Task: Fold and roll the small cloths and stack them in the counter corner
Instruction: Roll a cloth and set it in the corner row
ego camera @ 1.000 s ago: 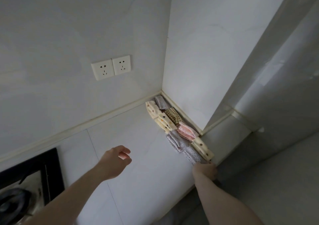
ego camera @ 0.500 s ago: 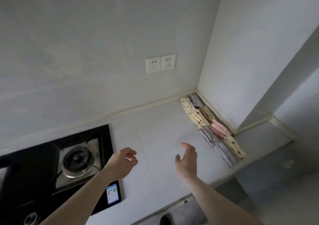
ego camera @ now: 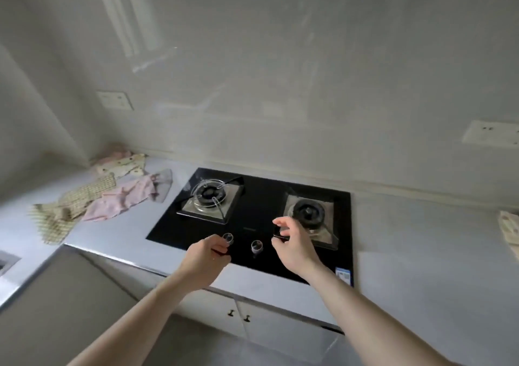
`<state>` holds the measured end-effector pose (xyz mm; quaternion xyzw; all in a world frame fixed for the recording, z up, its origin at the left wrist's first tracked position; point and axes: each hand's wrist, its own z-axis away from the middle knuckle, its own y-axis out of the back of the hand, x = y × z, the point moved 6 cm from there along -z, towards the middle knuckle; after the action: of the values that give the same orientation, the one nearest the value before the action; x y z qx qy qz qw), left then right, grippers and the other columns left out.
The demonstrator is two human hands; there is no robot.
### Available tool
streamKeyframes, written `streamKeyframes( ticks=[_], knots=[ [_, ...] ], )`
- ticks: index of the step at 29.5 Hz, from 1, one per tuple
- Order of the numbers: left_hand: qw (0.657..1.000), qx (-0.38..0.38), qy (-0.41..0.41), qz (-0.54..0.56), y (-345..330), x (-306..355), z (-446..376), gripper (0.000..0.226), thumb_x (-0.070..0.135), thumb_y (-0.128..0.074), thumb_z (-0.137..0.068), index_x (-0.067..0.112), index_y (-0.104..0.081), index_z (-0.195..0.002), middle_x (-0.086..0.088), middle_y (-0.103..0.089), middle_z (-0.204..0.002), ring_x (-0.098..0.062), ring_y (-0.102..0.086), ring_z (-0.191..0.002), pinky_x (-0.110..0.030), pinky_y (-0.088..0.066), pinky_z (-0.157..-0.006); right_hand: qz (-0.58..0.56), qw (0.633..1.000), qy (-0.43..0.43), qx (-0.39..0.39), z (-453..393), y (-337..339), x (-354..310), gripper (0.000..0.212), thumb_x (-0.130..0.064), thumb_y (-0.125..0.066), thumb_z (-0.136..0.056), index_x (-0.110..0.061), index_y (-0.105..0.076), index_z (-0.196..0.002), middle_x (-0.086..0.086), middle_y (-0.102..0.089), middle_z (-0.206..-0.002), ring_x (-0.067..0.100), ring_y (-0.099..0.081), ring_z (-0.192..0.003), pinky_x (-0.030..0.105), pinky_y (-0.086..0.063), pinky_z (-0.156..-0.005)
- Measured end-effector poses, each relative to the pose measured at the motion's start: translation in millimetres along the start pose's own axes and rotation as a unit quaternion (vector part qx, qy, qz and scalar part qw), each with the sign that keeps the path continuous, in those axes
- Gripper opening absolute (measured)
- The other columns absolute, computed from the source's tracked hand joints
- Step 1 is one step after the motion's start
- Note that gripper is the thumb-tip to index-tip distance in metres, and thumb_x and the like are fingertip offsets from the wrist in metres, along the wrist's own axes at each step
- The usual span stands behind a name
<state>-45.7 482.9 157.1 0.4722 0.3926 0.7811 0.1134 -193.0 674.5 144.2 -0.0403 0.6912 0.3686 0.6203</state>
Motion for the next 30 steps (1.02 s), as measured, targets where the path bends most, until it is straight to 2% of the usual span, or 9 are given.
streamKeyframes(
  ticks=[3,6,9,12,17,21,26,30],
  knots=[
    [0.999,0.043,0.020,0.007,46,-48,24,0.025,0.026,-0.070,-0.095,0.032,-0.064,-0.118,0.016,-0.067,-0.106,-0.002,-0.064,-0.088,-0.013,-0.047,-0.065,0.007,0.998,0.018,-0.065,-1,-60,-42,0.035,-0.019,-0.064,-0.094,-0.035,-0.057,-0.124,-0.015,-0.052,-0.129,0.005,-0.054,-0.116,0.024,-0.049,-0.094],
    [0.995,0.083,0.036,0.030,85,-91,41,0.024,0.028,-0.069,-0.095,0.034,-0.063,-0.117,0.017,-0.065,-0.115,-0.004,-0.066,-0.095,-0.014,-0.048,-0.069,0.017,0.991,0.045,-0.128,-6,-109,-78,0.033,-0.023,-0.063,-0.094,-0.039,-0.056,-0.123,-0.017,-0.052,-0.128,0.005,-0.053,-0.118,0.029,-0.051,-0.097],
    [0.990,0.115,0.064,0.055,116,-131,50,0.024,0.030,-0.069,-0.094,0.034,-0.064,-0.117,0.020,-0.064,-0.115,-0.003,-0.066,-0.097,-0.019,-0.051,-0.075,0.023,0.983,0.063,-0.172,-14,-152,-109,0.034,-0.022,-0.063,-0.094,-0.039,-0.055,-0.123,-0.019,-0.052,-0.129,0.003,-0.052,-0.118,0.027,-0.048,-0.097],
    [0.985,0.136,0.080,0.064,141,-166,53,0.027,0.029,-0.069,-0.093,0.033,-0.064,-0.119,0.019,-0.065,-0.115,-0.001,-0.065,-0.098,-0.011,-0.047,-0.073,0.029,0.976,0.072,-0.202,-28,-195,-132,0.034,-0.023,-0.063,-0.093,-0.039,-0.056,-0.122,-0.020,-0.052,-0.128,0.002,-0.052,-0.117,0.030,-0.049,-0.101],
    [0.977,0.158,0.122,0.070,184,-228,42,0.025,0.032,-0.070,-0.091,0.040,-0.063,-0.114,0.019,-0.065,-0.115,0.000,-0.064,-0.098,-0.018,-0.048,-0.083,0.038,0.964,0.084,-0.251,-65,-272,-160,0.032,-0.024,-0.062,-0.093,-0.037,-0.057,-0.122,-0.019,-0.053,-0.127,-0.001,-0.053,-0.114,0.025,-0.048,-0.095],
    [0.973,0.170,0.149,0.048,230,-275,27,0.025,0.031,-0.071,-0.090,0.041,-0.064,-0.112,0.019,-0.062,-0.115,0.000,-0.063,-0.097,-0.018,-0.046,-0.079,0.024,0.954,0.075,-0.290,-93,-330,-182,0.028,-0.024,-0.062,-0.094,-0.039,-0.057,-0.118,-0.020,-0.053,-0.125,-0.003,-0.052,-0.115,0.016,-0.046,-0.085],
    [0.962,0.199,0.181,0.044,275,-336,7,0.022,0.034,-0.072,-0.089,0.044,-0.062,-0.106,0.016,-0.058,-0.115,0.001,-0.062,-0.094,-0.020,-0.046,-0.078,0.044,0.943,0.088,-0.318,-135,-396,-208,0.027,-0.021,-0.062,-0.095,-0.038,-0.057,-0.116,-0.017,-0.050,-0.124,-0.002,-0.050,-0.113,0.018,-0.047,-0.084],
    [0.959,0.188,0.207,0.046,290,-380,3,0.021,0.032,-0.072,-0.089,0.040,-0.063,-0.106,0.012,-0.055,-0.115,-0.002,-0.061,-0.096,-0.021,-0.045,-0.080,0.061,0.935,0.093,-0.337,-150,-438,-223,0.026,-0.023,-0.062,-0.095,-0.041,-0.057,-0.113,-0.020,-0.050,-0.123,-0.003,-0.051,-0.114,0.020,-0.046,-0.084]
  ],
)
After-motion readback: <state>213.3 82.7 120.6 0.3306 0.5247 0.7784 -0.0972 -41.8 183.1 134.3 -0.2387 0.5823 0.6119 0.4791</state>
